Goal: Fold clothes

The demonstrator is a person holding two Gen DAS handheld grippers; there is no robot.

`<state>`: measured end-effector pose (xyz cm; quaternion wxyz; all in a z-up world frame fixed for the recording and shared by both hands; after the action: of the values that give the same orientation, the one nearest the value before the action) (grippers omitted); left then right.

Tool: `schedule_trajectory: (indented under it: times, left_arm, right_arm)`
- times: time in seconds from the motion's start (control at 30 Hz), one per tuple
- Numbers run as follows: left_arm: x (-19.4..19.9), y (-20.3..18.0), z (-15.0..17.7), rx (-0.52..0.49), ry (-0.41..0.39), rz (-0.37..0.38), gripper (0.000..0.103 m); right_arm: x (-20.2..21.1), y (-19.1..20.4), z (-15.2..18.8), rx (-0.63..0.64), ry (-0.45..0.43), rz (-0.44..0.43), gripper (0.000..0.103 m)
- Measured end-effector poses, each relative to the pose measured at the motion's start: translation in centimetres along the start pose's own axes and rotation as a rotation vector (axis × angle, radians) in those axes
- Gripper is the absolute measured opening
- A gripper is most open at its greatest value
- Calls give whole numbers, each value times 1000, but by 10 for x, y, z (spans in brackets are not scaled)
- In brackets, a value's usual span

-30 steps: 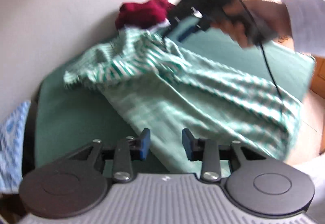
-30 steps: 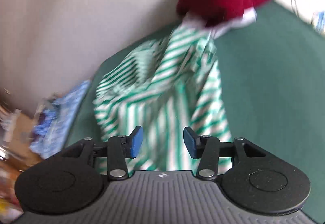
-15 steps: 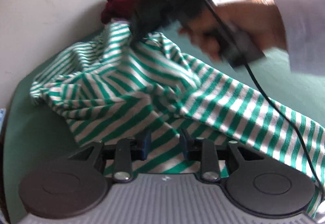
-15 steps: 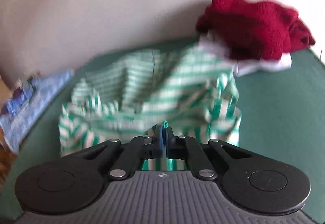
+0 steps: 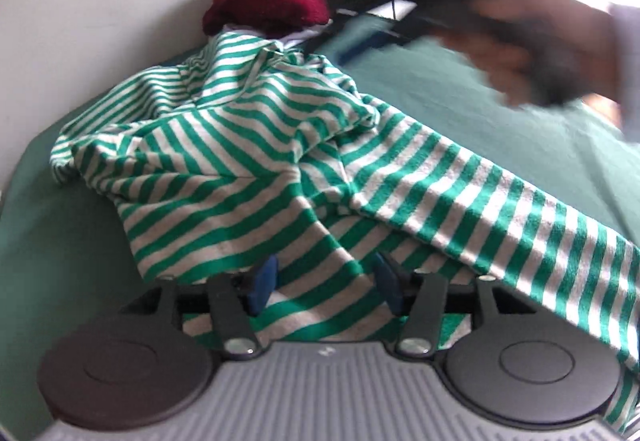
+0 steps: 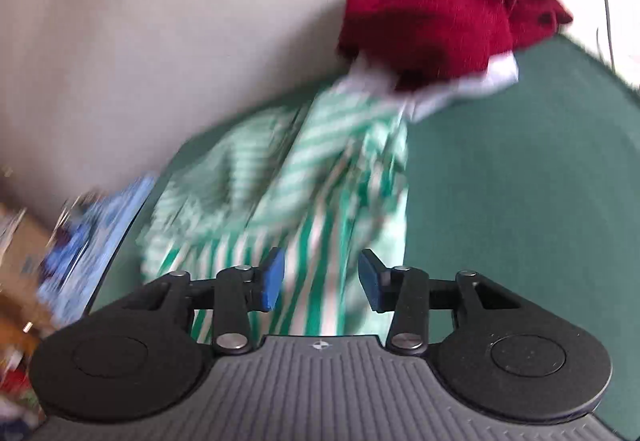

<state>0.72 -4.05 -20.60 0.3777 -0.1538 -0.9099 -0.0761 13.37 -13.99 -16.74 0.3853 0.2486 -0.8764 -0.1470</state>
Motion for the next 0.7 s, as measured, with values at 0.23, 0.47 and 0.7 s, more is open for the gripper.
schedule_trajectory:
  times: [0.23, 0.47, 0.7]
  left_arm:
    - [-1, 4, 3, 25, -49, -8, 66]
    - [-3, 6, 0, 16, -44, 1, 66]
    - [0, -15, 0, 14, -25, 43, 45]
  right_arm:
    - [5, 33, 49, 264, 37, 143, 43]
    - [-10, 42, 55, 464, 5, 315, 11]
    - [-1, 22, 44, 426, -16, 364, 10]
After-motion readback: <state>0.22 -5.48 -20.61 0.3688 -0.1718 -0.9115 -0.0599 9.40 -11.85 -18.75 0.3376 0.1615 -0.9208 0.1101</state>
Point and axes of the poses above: each gripper's, at about its wrist camera, not at the fingertips, and x roughly against the way its jaws point, y to its left, z to its underside, the point moved 8 cm from there along -x, roughly the way its jaws point, and after that the axes turned 3 degrees about x, right-handed, at the moved point
